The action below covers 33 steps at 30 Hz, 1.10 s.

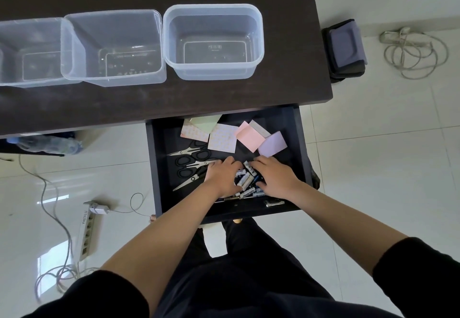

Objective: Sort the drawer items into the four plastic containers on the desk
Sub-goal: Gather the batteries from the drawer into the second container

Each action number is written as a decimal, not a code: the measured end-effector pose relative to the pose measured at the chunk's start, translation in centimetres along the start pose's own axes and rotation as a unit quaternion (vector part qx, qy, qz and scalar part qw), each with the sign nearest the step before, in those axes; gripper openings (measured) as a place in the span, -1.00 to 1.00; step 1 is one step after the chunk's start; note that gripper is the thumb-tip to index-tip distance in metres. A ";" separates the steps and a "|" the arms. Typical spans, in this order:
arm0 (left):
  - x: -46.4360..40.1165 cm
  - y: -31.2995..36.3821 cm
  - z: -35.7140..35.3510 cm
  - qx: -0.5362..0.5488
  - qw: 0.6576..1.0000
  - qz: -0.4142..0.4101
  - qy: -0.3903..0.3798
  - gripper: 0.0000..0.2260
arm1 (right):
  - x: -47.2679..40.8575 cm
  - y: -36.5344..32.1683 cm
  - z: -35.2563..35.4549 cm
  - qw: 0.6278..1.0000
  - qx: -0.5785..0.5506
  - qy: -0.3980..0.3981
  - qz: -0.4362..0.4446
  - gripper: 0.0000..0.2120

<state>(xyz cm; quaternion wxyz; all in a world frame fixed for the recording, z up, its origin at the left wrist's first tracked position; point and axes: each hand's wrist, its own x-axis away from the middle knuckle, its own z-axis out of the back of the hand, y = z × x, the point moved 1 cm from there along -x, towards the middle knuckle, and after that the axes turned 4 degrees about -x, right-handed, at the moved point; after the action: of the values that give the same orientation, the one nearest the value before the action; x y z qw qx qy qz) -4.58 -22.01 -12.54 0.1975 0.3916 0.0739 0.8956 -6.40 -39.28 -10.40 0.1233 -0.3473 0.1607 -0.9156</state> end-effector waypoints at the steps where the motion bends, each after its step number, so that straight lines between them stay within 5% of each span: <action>1: 0.0 0.0 -0.1 -0.002 1.000 -0.004 -0.013 -0.41 | -0.2 -0.2 -0.1 1.000 0.013 -0.011 -0.002 -0.37; 7: 0.6 -0.4 -0.2 0.027 0.999 -0.020 -0.032 -0.43 | -0.8 -0.4 -0.9 0.999 0.016 -0.029 -0.007 -0.26; 17: 2.6 -0.5 -2.1 0.136 0.990 -0.005 -0.026 -0.62 | -1.2 -0.7 -1.5 0.996 -0.026 -0.082 0.013 -0.61; 29: 2.0 -0.2 -1.9 0.108 0.991 -0.024 -0.081 -0.68 | -1.6 -1.2 -1.2 0.988 -0.016 -0.149 0.023 -0.69; 33: 1.8 -0.4 -1.7 0.125 0.988 -0.026 -0.084 -0.73 | -1.6 -1.2 -2.1 0.981 -0.091 -0.169 0.022 -0.73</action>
<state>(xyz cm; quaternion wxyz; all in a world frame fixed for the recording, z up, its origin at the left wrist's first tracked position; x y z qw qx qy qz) -6.79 -20.82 -12.55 0.1760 0.4849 0.1786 0.8379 -6.77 -37.24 -12.35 0.1363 -0.5030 0.2281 -0.8224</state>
